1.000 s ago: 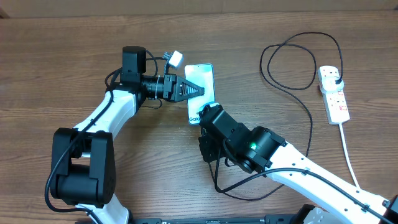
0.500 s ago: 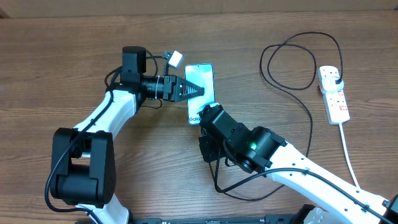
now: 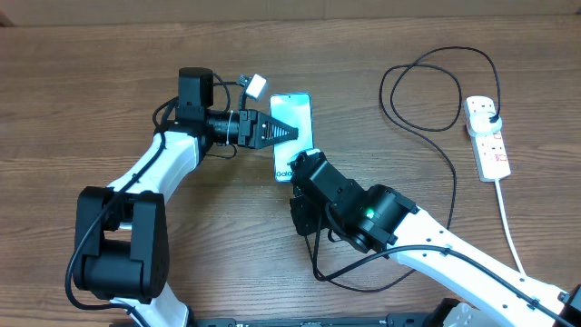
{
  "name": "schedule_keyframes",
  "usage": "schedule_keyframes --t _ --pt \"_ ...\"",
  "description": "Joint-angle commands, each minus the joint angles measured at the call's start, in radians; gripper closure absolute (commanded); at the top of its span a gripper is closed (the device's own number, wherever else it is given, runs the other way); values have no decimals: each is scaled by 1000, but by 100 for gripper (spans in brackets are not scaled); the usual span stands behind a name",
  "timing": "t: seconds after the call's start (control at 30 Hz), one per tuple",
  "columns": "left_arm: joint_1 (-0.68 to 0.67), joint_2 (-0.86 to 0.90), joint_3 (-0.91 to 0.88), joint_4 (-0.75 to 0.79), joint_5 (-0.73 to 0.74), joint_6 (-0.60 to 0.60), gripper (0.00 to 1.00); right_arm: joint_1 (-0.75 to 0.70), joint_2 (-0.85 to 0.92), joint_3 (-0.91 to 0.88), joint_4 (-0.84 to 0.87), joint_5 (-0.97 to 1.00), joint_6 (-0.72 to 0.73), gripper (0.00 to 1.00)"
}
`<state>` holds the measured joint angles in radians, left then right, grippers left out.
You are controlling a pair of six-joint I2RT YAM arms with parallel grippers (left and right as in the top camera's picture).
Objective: Plug charger to phone and switch on socket
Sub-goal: 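Push the USB-C plug up into the phone's port with the right gripper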
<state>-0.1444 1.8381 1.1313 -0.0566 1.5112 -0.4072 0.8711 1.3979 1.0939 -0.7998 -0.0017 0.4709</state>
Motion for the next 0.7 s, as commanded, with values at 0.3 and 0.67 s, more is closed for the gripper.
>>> schedule_keyframes --t 0.3,0.67 --pt "-7 -1 14 1 54 35 96 -3 0 34 14 46 -1 96" --pt "-7 -1 14 -22 71 34 96 -3 0 33 45 46 0 96"
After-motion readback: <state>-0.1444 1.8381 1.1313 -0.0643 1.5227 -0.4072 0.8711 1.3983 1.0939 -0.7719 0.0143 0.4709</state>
